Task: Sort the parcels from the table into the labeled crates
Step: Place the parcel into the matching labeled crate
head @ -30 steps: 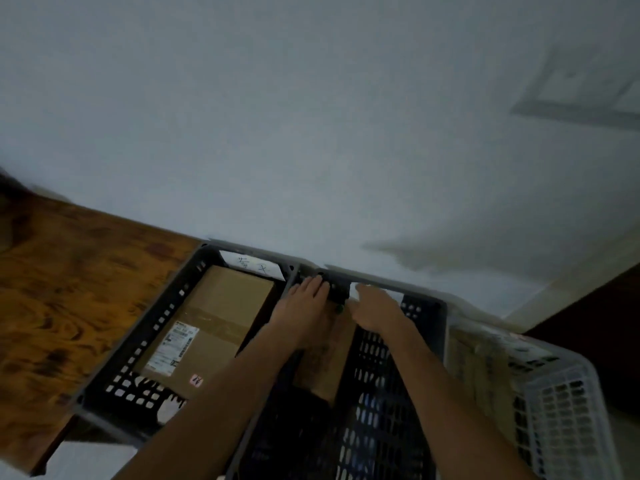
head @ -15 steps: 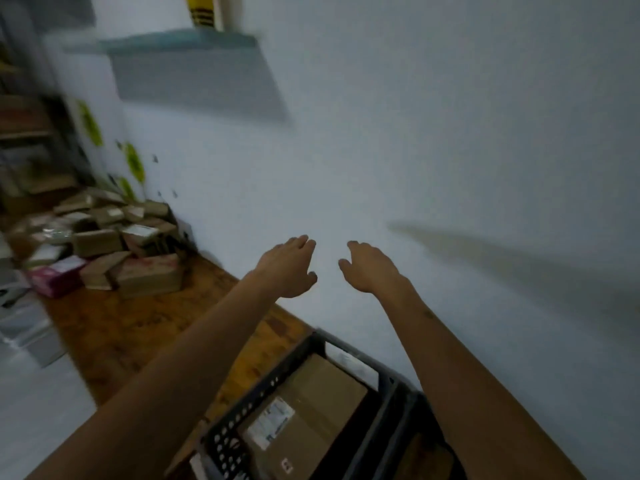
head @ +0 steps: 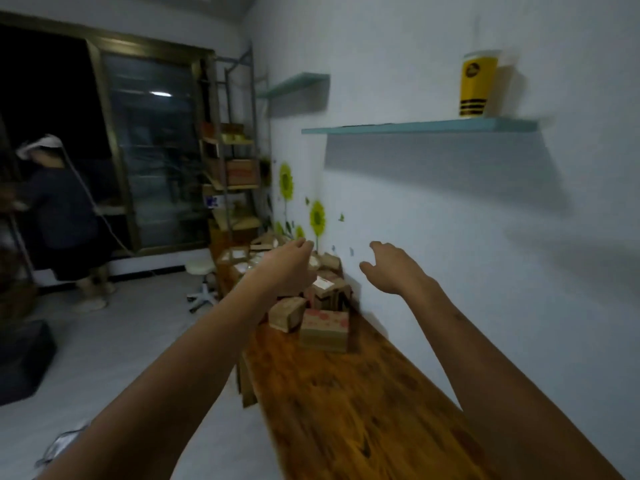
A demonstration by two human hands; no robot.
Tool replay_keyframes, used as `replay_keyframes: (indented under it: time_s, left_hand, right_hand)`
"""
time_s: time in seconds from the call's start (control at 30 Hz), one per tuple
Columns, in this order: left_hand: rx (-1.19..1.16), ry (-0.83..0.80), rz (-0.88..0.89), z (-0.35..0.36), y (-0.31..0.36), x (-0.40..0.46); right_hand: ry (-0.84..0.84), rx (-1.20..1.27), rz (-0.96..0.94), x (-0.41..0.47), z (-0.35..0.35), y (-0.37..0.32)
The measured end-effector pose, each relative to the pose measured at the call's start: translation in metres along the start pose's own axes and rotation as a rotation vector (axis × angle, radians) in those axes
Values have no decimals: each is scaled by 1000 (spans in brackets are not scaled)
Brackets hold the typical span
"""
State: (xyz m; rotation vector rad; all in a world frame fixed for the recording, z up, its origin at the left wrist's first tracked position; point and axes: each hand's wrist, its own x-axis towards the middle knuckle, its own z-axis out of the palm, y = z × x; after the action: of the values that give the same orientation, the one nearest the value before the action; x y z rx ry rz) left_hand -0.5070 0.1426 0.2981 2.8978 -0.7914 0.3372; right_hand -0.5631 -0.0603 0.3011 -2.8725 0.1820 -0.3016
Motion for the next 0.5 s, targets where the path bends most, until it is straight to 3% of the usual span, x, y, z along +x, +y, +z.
replay_keyframes:
  time_s: [0.2,0.5]
  left_hand:
    - [-78,6,-169,28,-153,53]
    - [-57,-103,-220,111,-296,197]
  right_hand:
    - [-43,69,-18,134,75,-83]
    - [-85,214,-21,322,189,-100]
